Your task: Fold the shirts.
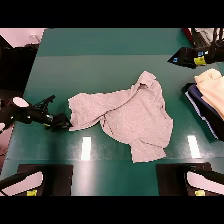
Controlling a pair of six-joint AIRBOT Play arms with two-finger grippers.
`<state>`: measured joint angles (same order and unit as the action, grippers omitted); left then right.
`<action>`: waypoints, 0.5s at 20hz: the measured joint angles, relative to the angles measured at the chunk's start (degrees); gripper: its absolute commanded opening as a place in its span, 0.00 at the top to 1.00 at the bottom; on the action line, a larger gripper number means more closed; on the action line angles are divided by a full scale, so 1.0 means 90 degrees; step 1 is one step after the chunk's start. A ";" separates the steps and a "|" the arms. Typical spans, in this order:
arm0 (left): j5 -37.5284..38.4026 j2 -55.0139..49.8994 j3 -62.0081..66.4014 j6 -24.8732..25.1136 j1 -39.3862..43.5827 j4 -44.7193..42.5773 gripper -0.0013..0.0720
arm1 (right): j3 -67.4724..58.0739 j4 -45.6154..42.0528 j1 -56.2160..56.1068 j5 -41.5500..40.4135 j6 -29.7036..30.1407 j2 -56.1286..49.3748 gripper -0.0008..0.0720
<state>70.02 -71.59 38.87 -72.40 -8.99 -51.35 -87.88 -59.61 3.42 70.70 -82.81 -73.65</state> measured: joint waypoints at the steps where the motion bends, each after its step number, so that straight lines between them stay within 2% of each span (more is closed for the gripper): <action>1: -0.0073 0.0007 -0.0080 0.0027 -0.0002 0.0078 0.40 | 0.0000 0.0000 -0.0007 0.0029 -0.0002 0.0002 0.41; 7: -0.0318 0.0019 -0.0272 0.0078 -0.0002 0.0408 0.41 | 0.0000 0.0005 -0.0017 0.0192 -0.0002 0.0010 0.41; 8: -0.0359 0.0022 -0.0284 0.0078 -0.0002 0.0430 0.59 | 0.0000 0.0007 -0.0017 0.0228 -0.0002 0.0010 0.41; 9: -0.0461 0.0019 -0.0294 0.0087 0.0000 0.0398 0.68 | 0.0000 0.0005 -0.0017 0.0262 -0.0002 0.0010 0.41; 10: -0.0500 0.0015 -0.0299 0.0090 -0.0002 0.0374 0.68 | 0.0000 0.0005 -0.0017 0.0299 -0.0002 0.0010 0.41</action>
<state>65.52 -71.46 36.18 -71.59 -9.02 -47.99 -87.88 -59.57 3.27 73.38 -82.83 -73.56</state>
